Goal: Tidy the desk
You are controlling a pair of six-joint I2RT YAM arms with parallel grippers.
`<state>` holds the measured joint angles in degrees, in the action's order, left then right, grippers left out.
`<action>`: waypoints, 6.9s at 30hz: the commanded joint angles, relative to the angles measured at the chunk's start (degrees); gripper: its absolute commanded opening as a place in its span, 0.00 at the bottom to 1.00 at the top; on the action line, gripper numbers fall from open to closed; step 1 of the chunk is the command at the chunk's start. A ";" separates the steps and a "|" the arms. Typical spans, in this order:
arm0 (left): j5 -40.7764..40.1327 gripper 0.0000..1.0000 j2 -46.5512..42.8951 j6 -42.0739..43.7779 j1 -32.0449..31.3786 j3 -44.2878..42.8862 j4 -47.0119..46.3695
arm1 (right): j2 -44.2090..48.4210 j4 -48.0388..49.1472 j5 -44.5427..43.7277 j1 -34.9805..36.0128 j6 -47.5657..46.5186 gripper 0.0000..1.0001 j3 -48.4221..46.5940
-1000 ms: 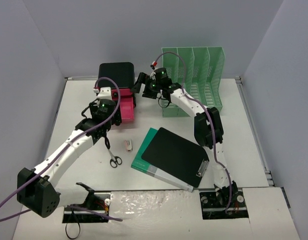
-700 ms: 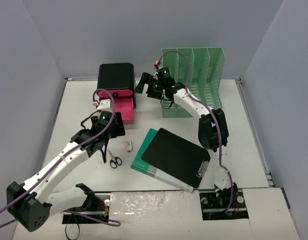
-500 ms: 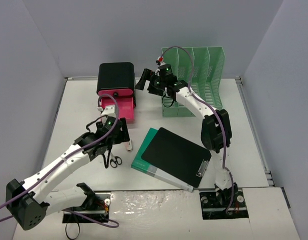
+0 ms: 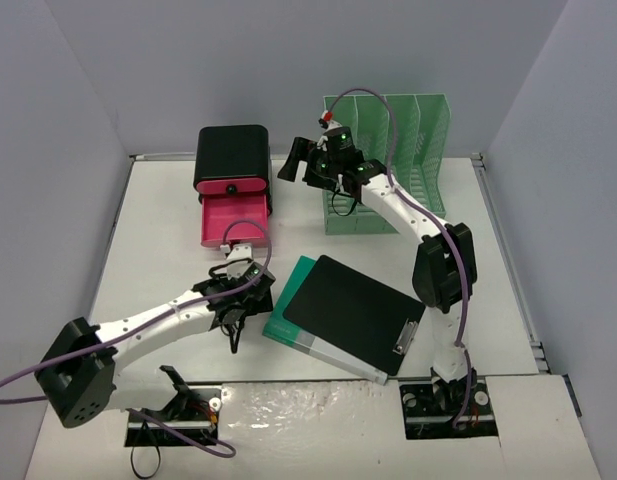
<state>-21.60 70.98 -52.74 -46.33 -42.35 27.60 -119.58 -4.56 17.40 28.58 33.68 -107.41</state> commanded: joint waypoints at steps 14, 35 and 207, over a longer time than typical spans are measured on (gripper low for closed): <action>-6.15 0.63 12.92 5.91 0.34 -4.25 -17.13 | 6.76 -0.56 1.85 -1.42 -5.30 0.93 -0.33; -9.79 0.07 16.16 4.04 -0.83 -1.58 -20.48 | 8.31 -1.16 2.11 -1.78 -7.40 0.92 2.03; 1.97 0.66 -14.32 16.32 19.32 -8.39 -3.43 | -25.57 11.81 16.71 1.31 4.25 0.95 -32.95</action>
<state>-18.93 58.96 -35.17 -26.19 -50.53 24.26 -145.32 1.41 33.90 30.36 37.46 -136.51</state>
